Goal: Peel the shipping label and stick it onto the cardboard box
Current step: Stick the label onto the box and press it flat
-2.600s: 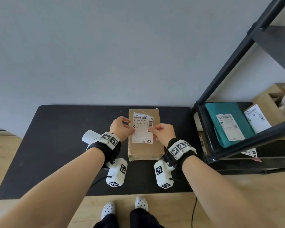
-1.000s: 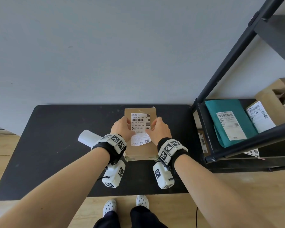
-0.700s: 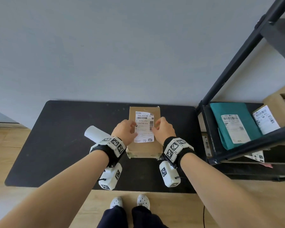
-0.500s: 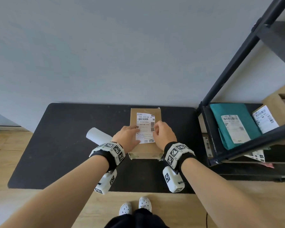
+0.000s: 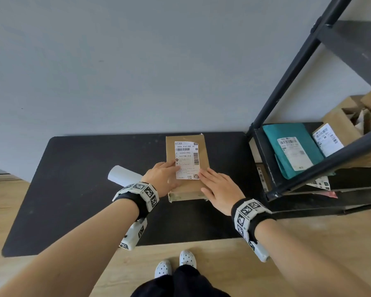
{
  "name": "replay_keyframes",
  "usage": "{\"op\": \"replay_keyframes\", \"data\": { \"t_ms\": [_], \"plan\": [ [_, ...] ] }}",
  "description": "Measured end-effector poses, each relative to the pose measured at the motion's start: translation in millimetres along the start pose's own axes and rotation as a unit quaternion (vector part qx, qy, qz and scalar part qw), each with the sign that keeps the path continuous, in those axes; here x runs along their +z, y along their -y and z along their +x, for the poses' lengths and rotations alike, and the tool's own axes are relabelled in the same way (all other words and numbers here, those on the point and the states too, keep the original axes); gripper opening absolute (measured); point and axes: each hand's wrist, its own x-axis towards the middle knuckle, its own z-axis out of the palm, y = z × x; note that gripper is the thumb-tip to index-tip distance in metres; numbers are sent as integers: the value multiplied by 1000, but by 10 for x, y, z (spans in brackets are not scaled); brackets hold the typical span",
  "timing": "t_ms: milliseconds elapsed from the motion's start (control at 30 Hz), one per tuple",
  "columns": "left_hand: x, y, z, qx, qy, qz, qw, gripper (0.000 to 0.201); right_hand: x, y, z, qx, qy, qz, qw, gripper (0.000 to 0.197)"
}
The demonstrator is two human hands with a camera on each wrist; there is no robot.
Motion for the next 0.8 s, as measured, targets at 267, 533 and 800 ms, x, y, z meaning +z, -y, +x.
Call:
{"op": "replay_keyframes", "data": {
  "t_ms": [267, 533, 800],
  "plan": [
    [11, 39, 24, -8, 1, -31, 999, 63, 12, 270, 39, -8, 4, -15, 1000, 53],
    [26, 137, 37, -8, -10, -41, 999, 66, 27, 503, 299, -54, 31, -20, 998, 51],
    [-67, 110, 118, -14, 32, 9, 999, 88, -56, 60, 65, 7, 20, -15, 1000, 51]
  ]
}}
